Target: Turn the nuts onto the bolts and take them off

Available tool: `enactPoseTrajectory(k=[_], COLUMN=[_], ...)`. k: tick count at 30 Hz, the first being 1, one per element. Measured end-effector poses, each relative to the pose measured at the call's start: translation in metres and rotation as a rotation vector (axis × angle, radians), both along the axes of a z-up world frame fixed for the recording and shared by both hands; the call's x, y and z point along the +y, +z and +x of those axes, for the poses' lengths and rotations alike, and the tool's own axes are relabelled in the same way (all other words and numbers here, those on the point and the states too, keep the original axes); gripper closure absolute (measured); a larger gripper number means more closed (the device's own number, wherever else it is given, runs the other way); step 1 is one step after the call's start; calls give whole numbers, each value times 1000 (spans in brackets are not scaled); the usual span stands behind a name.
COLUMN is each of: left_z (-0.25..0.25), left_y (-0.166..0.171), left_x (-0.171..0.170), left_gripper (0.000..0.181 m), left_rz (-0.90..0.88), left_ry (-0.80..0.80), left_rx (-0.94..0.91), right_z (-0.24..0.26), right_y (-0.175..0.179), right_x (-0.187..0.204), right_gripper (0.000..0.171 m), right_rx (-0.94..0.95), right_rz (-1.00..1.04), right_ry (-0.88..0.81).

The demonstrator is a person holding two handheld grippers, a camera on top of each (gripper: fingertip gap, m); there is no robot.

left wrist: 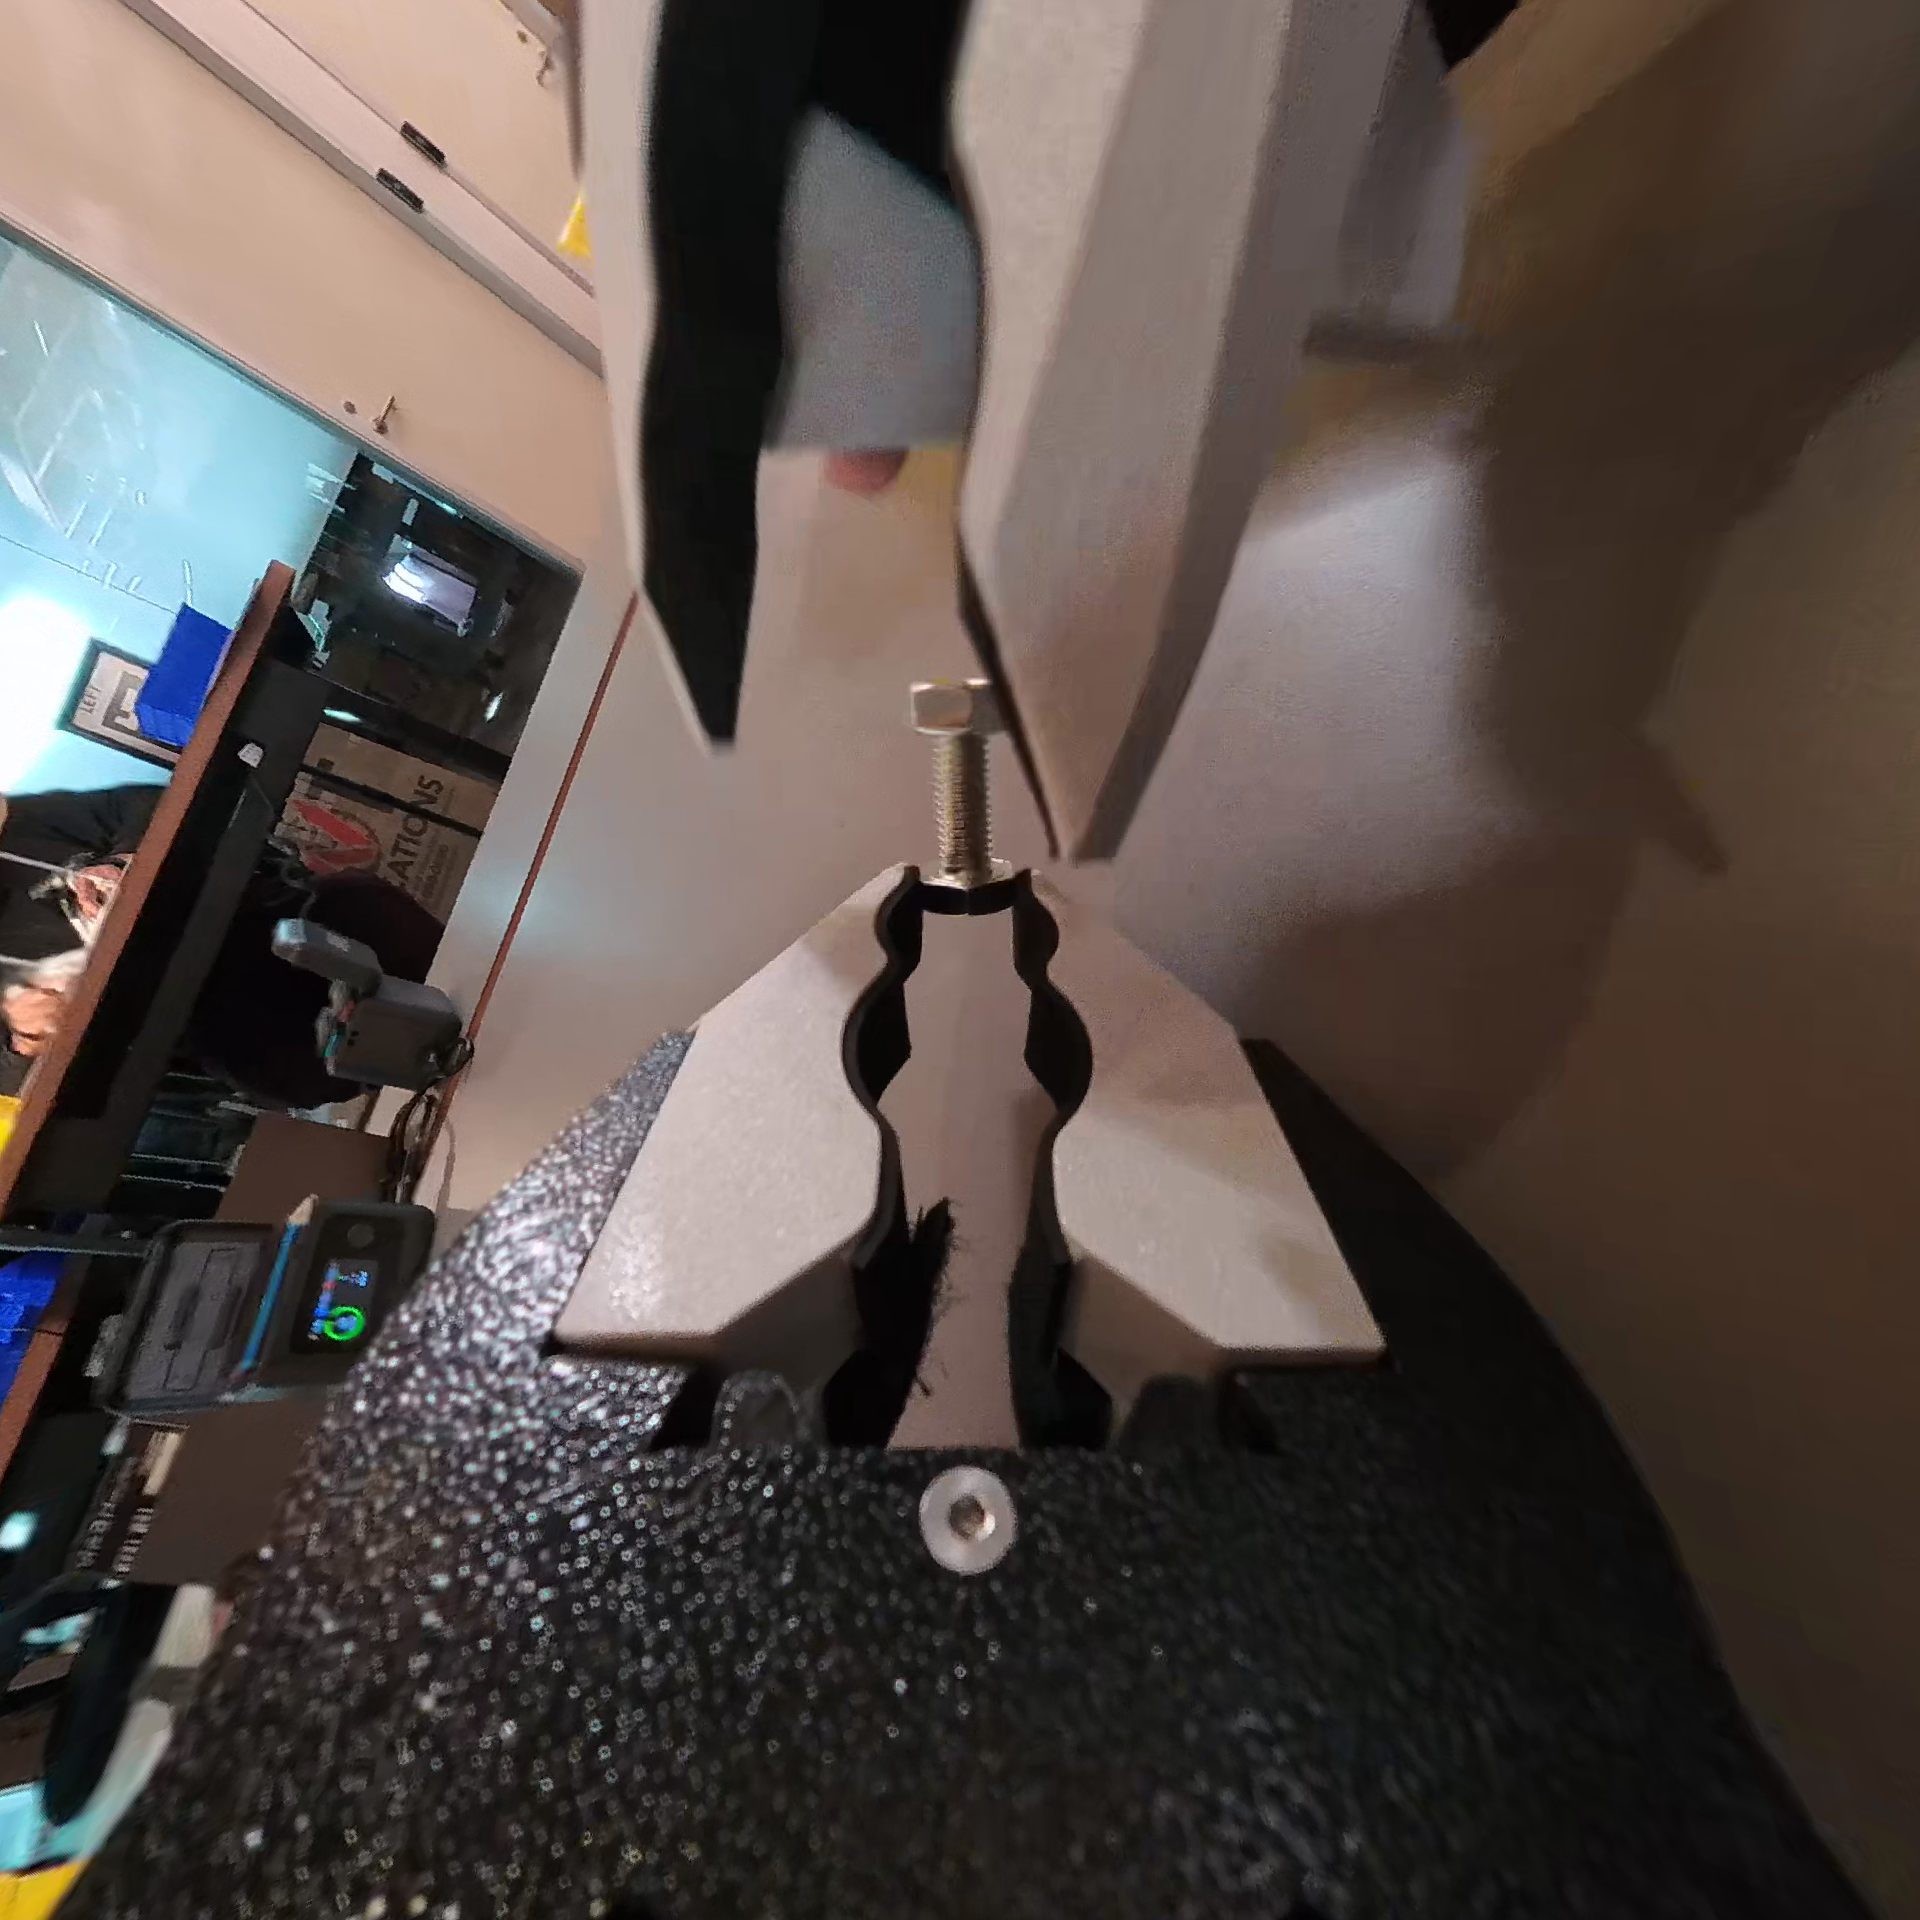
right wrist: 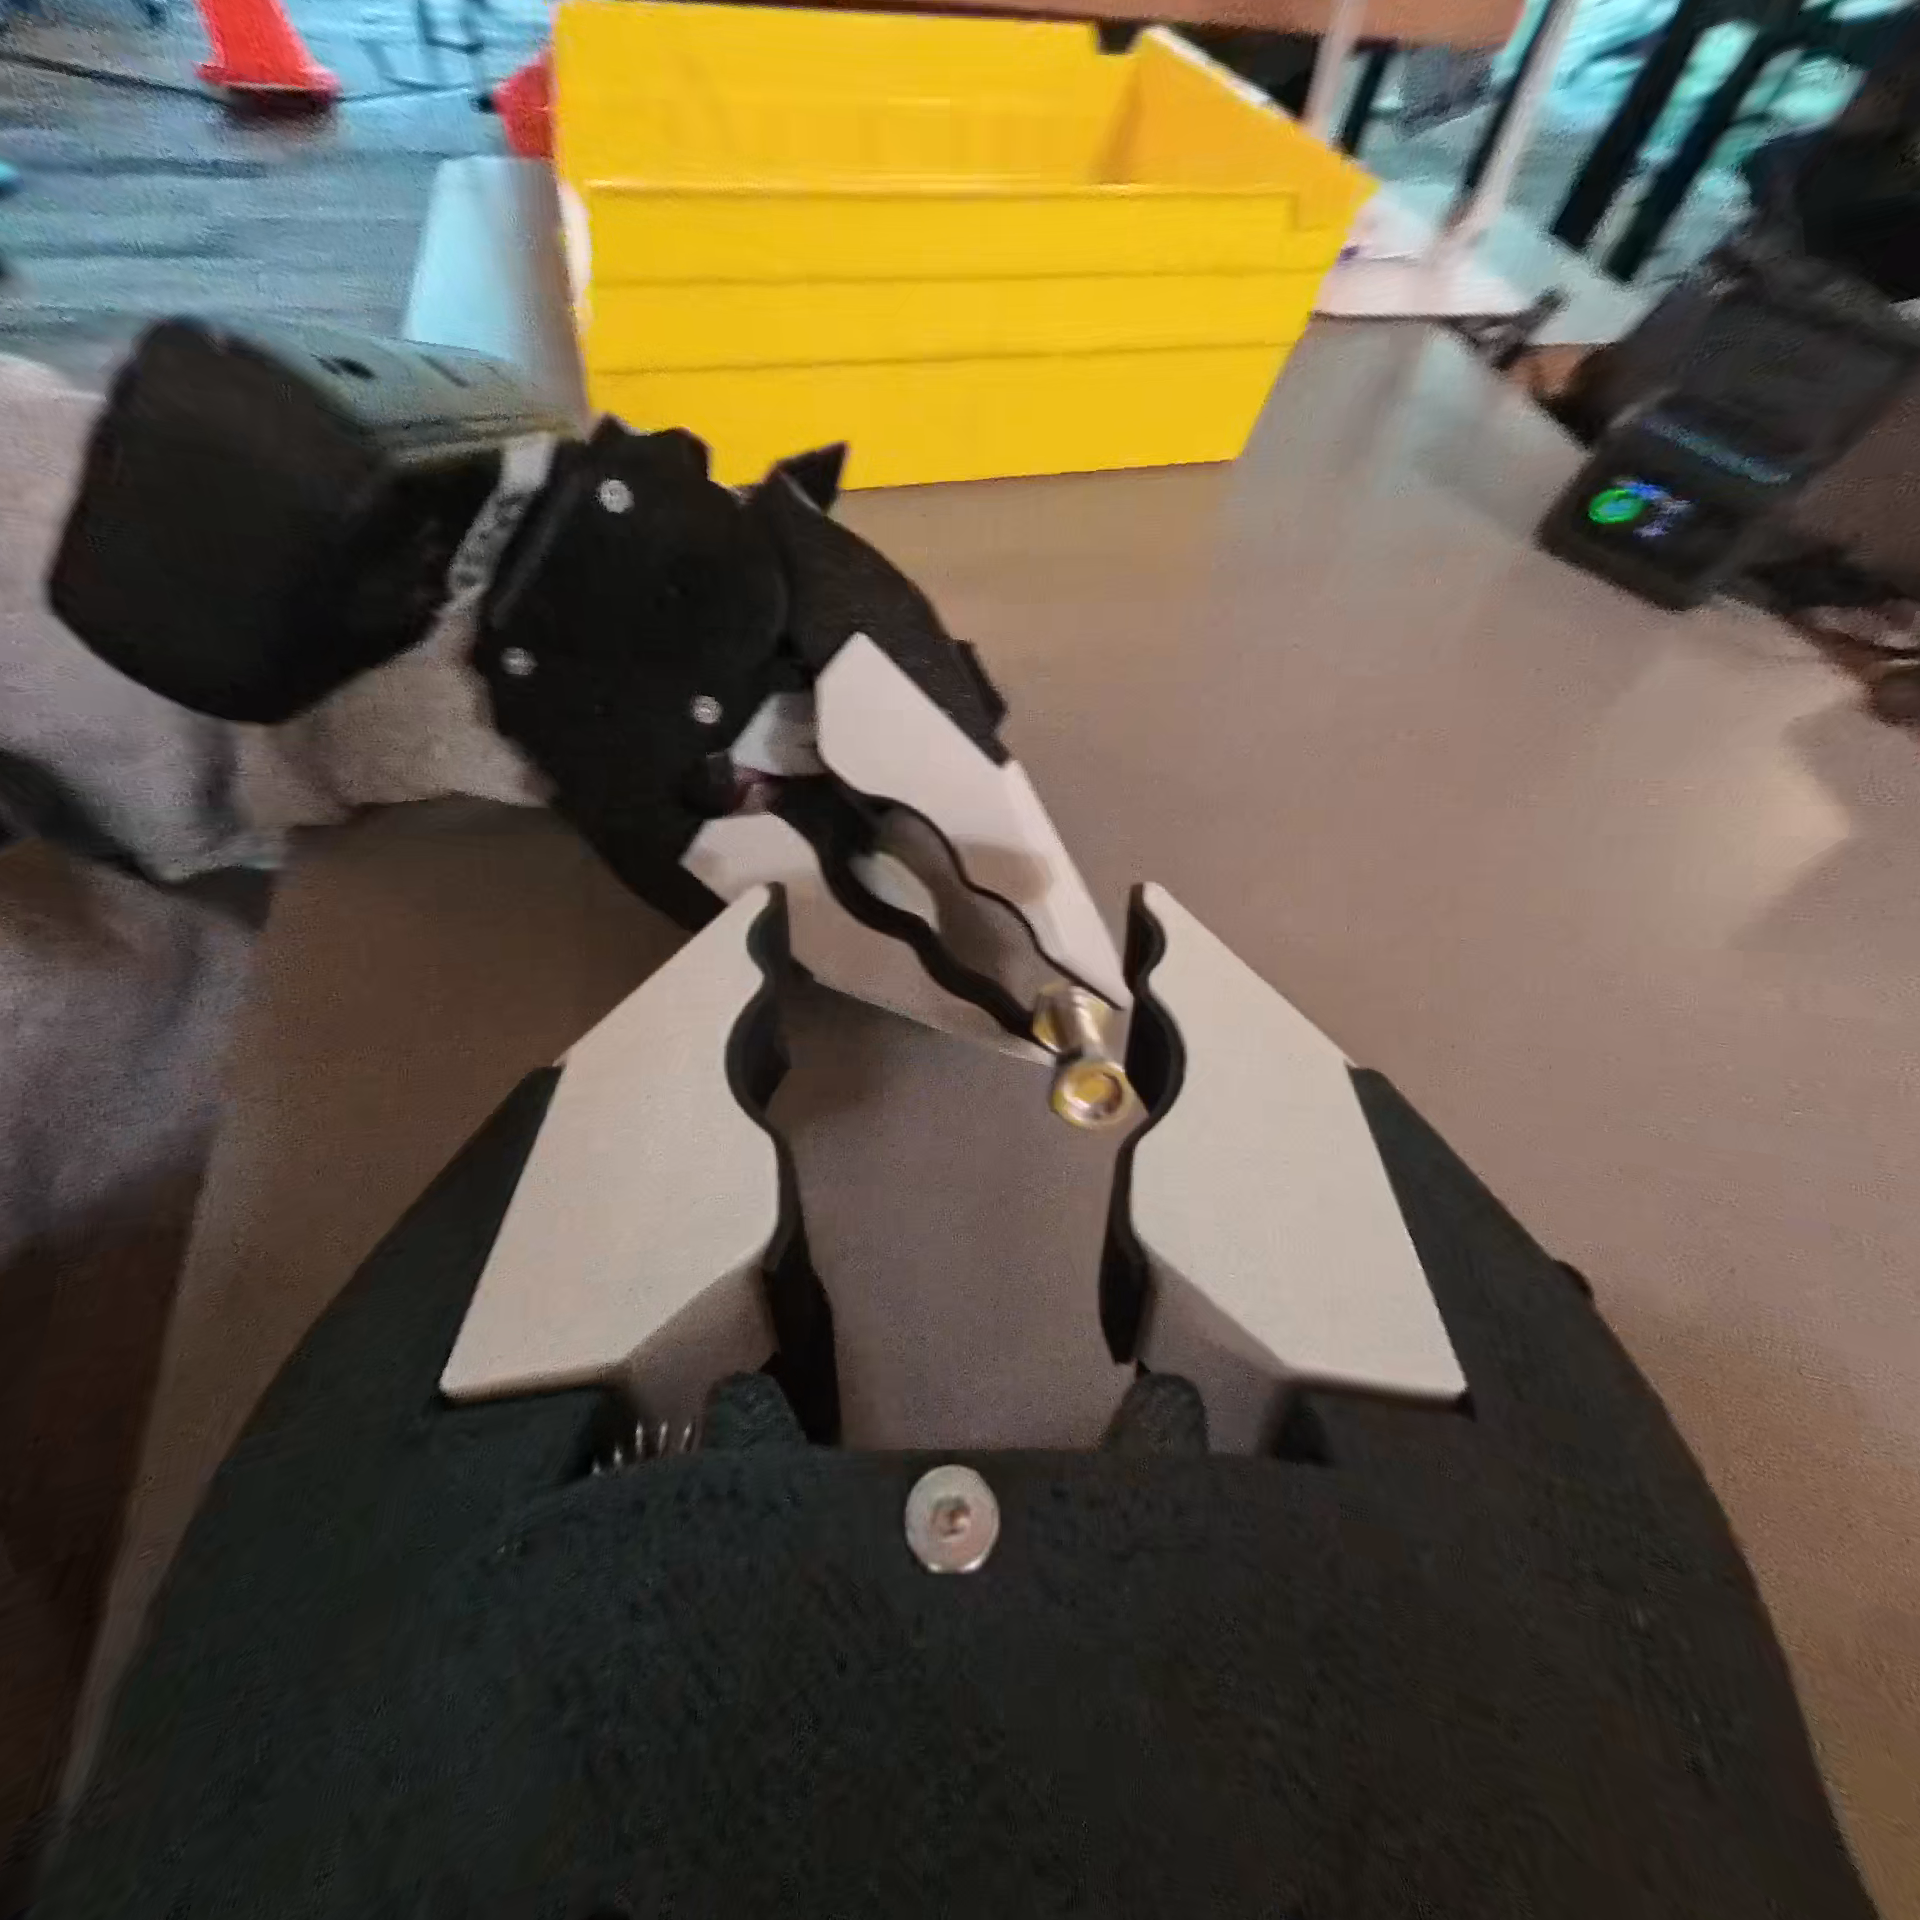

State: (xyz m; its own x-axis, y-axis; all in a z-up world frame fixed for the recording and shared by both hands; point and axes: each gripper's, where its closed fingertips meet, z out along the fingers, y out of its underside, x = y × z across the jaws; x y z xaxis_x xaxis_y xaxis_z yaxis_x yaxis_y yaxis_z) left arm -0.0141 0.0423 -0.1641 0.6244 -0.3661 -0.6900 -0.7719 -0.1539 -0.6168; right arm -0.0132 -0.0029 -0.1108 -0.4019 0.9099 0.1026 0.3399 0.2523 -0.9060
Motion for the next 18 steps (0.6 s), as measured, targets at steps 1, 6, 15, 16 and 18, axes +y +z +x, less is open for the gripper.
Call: enactPoseTrajectory(k=[1,6,15,16,18], left_z=[-2,4,-3,-2,12], left_y=[1,31,76,77,76], left_x=[0,0,4,4,2], left_gripper=[165,166,166,166,166], left_rz=[-1,44,159,160,138], left_ry=[12,-17,-2,-7,-69], left_rx=[-43,-352,-794,-792,-763], right_z=[1,8,2,0,-5], right_y=[0,22,55,56,61], right_x=[11,10,-22,-23,-27], right_gripper=[99,59,23,22,21], right_rx=[29,210,362,363,376], right_rz=[18,-203,-273,-279,-302], right_ry=[-57,-114,-69,-62,-23])
